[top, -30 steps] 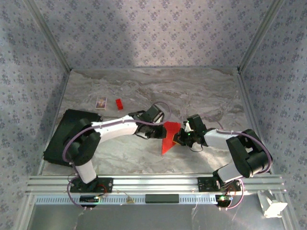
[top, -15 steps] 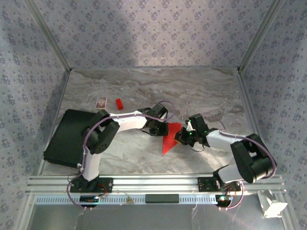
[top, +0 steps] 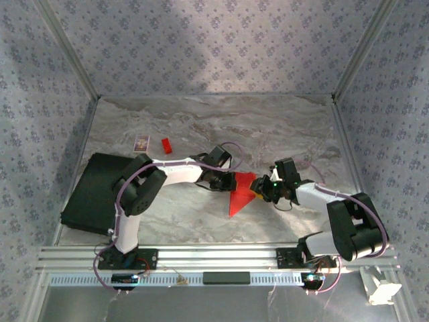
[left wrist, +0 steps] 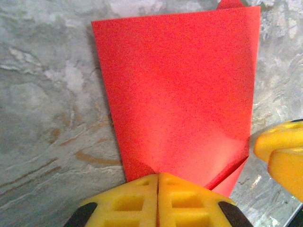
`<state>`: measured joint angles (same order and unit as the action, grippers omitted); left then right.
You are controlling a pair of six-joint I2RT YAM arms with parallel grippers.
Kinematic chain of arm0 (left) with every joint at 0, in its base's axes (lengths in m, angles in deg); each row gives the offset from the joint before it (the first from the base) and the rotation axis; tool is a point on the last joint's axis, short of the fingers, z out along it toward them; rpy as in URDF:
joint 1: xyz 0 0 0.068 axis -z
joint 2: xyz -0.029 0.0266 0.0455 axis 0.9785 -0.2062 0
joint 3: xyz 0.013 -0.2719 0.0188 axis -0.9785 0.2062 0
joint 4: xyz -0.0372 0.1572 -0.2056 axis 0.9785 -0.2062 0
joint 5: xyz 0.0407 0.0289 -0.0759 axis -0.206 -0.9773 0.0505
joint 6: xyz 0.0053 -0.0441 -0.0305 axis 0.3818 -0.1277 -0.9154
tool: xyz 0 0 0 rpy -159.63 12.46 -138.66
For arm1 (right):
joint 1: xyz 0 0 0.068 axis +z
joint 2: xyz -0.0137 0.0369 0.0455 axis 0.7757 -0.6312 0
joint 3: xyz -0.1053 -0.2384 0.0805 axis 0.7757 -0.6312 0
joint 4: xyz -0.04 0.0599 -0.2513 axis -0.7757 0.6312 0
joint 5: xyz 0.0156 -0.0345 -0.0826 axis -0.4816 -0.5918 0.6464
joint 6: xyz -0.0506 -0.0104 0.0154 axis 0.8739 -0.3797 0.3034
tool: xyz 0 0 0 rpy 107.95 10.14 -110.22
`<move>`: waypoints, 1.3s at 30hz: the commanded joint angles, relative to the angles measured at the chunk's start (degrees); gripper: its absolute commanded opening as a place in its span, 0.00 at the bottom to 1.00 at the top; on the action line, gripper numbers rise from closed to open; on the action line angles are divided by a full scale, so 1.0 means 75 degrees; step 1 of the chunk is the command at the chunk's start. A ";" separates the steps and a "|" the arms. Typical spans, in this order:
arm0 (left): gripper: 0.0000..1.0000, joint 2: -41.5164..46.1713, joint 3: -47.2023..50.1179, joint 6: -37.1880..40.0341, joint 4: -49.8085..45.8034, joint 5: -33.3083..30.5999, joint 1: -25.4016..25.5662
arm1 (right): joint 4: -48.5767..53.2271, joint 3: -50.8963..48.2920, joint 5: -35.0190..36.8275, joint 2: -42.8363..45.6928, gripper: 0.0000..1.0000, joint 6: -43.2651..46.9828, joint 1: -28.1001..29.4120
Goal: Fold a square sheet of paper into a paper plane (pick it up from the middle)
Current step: Third fold the triangle at the center of the table.
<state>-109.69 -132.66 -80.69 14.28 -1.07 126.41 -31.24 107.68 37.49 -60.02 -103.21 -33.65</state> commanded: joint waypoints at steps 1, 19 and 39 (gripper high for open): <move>0.08 -0.0205 0.0355 0.0012 -0.0565 -0.0059 0.0033 | 0.0577 -0.0024 0.0222 -0.0054 0.33 0.0190 -0.0028; 0.07 -0.0181 0.0392 0.0074 -0.0612 -0.0090 0.0022 | 0.0470 0.0916 0.0126 -0.0597 0.34 0.1171 -0.0614; 0.07 -0.0205 0.0375 0.0066 -0.0612 -0.0067 -0.0008 | -0.0290 0.0401 -0.0368 -0.0975 0.29 0.0982 -0.0145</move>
<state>-109.62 -132.18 -80.74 15.20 -0.55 126.41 -33.47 112.18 35.43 -68.13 -95.75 -35.16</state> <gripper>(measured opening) 0.068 0.287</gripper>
